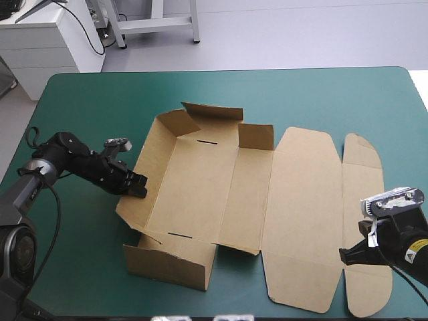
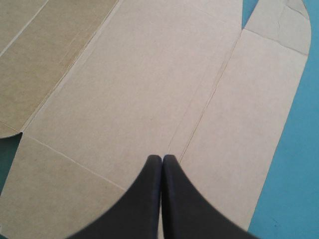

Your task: Fold the box

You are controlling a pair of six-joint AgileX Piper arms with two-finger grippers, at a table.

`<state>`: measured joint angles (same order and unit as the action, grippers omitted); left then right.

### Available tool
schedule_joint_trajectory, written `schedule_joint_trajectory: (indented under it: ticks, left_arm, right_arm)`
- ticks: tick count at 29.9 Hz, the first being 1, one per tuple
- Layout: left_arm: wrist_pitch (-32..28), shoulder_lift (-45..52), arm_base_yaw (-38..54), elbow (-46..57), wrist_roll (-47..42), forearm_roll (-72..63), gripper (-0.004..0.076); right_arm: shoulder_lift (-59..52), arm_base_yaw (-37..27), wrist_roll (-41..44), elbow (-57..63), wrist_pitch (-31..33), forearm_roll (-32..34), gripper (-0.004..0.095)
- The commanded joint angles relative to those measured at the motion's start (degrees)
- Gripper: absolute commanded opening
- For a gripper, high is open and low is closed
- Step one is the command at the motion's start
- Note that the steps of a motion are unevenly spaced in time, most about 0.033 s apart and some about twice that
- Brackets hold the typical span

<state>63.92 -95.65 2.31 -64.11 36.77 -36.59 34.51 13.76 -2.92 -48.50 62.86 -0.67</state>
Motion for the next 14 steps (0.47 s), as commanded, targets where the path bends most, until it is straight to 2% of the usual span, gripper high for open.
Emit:
schedule_joint_trajectory:
  ticks: [1, 5, 14]
  left_arm:
    - [-4.48, 4.45, -4.18, -5.35, 1.95, 0.16, -0.0008]
    - [-6.33, 6.23, -8.83, -13.15, 1.95, 2.9, -0.0008]
    - [-4.71, 6.36, -21.24, -30.67, -0.33, 21.42, -0.0008]
  right_arm:
    - [0.12, -0.34, -0.51, -1.52, -3.14, 0.67, -0.0019]
    - [0.12, -0.34, -0.51, -1.52, -3.14, 0.19, -0.002]
    - [0.12, -0.34, -0.51, -1.52, -3.14, -0.81, -0.0019]
